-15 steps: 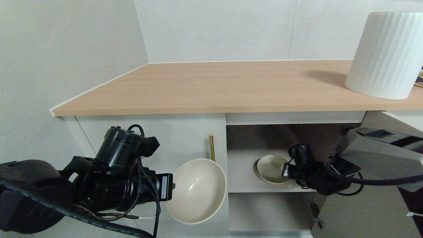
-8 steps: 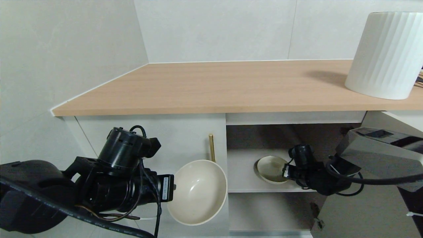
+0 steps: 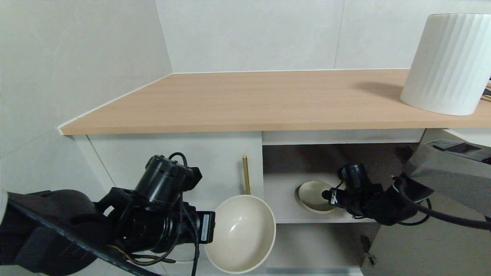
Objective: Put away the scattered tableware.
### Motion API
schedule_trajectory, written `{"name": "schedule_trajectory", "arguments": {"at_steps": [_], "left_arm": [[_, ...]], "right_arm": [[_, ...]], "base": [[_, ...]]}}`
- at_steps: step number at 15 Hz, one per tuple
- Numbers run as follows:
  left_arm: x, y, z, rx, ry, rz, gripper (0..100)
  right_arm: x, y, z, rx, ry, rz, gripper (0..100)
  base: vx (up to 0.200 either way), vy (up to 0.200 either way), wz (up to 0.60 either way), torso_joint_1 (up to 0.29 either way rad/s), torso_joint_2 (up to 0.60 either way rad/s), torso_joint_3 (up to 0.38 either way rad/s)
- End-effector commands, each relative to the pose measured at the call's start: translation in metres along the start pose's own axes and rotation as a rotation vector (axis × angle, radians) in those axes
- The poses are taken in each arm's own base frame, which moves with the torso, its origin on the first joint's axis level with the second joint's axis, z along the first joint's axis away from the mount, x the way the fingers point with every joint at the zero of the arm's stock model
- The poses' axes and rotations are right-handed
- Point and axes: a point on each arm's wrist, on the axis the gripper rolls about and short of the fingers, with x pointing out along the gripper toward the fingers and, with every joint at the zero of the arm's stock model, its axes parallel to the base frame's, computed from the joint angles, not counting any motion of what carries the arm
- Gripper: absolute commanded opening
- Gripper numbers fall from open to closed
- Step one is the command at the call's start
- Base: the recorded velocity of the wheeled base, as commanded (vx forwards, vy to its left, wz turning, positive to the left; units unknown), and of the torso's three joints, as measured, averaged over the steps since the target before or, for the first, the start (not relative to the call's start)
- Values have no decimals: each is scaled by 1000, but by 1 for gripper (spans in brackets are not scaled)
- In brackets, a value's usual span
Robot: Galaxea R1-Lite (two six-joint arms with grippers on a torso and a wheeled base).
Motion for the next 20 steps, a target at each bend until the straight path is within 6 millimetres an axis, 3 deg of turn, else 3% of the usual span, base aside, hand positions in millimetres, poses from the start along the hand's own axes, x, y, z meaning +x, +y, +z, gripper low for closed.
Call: {"name": "schedule_trajectory", "arguments": {"at_steps": [1, 5, 6, 7, 11, 14, 16, 20], "left_arm": [[21, -14, -10, 49, 58, 19, 0], [36, -27, -11, 102, 68, 44, 0], [40, -30, -14, 119, 72, 59, 0], [43, -30, -16, 121, 83, 65, 0], [50, -30, -20, 126, 105, 77, 0], [50, -30, -19, 127, 101, 77, 0], [49, -31, -20, 131, 94, 86, 0], [48, -33, -20, 134, 88, 86, 0]], "right_arm": [[-52, 22, 8, -36, -8, 113, 100], [-105, 51, -5, -114, 0, 241, 100], [-132, 64, -12, -155, 0, 308, 100], [-148, 69, -18, -177, 5, 350, 100], [-184, 77, -35, -267, 78, 440, 100], [-189, 78, -51, -345, 115, 466, 100], [-176, 84, -71, -397, 163, 441, 100], [-162, 85, -82, -414, 201, 411, 100]], "base": [[0, 0, 0, 0, 0, 0], [0, 0, 0, 0, 0, 0], [0, 0, 0, 0, 0, 0], [0, 0, 0, 0, 0, 0], [0, 0, 0, 0, 0, 0], [0, 0, 0, 0, 0, 0], [0, 0, 0, 0, 0, 0], [0, 0, 0, 0, 0, 0]]}}
